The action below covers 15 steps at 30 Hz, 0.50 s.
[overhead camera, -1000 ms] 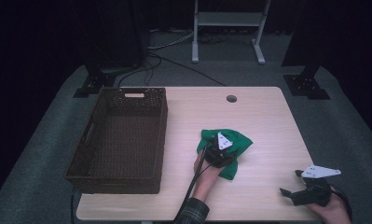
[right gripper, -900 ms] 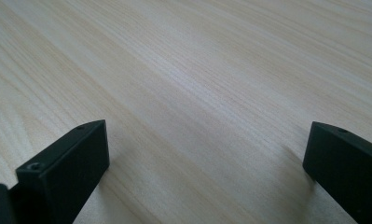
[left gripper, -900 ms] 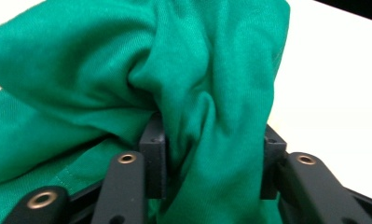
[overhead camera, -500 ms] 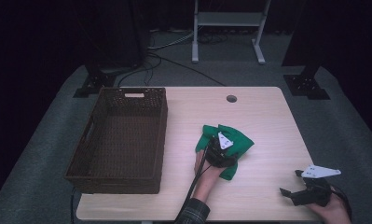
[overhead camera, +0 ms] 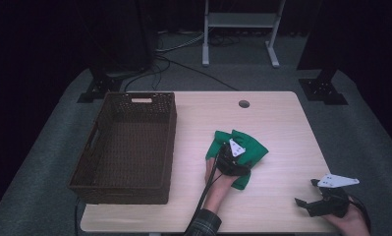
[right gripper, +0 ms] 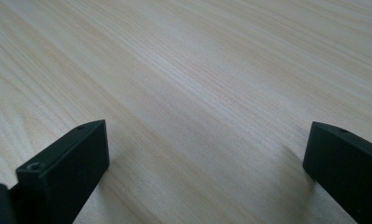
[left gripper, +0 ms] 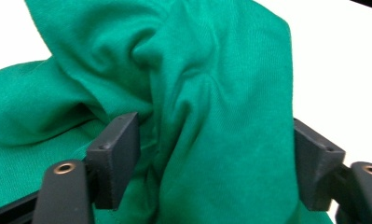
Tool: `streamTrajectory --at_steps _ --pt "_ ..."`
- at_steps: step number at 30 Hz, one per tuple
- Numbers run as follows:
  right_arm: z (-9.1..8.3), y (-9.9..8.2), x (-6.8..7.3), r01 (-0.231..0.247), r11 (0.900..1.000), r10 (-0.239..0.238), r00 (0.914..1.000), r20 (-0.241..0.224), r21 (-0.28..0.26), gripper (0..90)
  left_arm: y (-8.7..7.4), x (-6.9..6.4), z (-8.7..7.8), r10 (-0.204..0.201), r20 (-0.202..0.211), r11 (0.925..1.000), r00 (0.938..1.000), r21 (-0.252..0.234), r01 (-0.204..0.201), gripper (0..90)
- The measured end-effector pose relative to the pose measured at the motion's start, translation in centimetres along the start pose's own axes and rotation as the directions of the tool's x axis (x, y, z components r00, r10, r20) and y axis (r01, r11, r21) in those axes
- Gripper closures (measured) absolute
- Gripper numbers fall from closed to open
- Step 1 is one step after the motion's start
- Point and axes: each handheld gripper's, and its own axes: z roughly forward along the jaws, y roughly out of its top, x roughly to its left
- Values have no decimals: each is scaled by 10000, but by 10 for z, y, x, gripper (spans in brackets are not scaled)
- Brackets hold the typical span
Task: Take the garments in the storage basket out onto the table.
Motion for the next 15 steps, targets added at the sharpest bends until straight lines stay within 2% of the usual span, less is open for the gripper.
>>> streamTrajectory --at_steps 6,11,15 --pt "0 0 0 2 10000 -2 10000 1 -2 0 1 0 0 -97 -109 9999 9999 -41 97 136" --pt "0 0 0 -1 10000 1 10000 0 0 0 2 1 -3 -280 88 9996 9996 -79 281 23" --pt "0 0 0 3 10000 -3 10000 1 -1 0 3 1 -7 -179 226 9997 9996 -135 182 0"
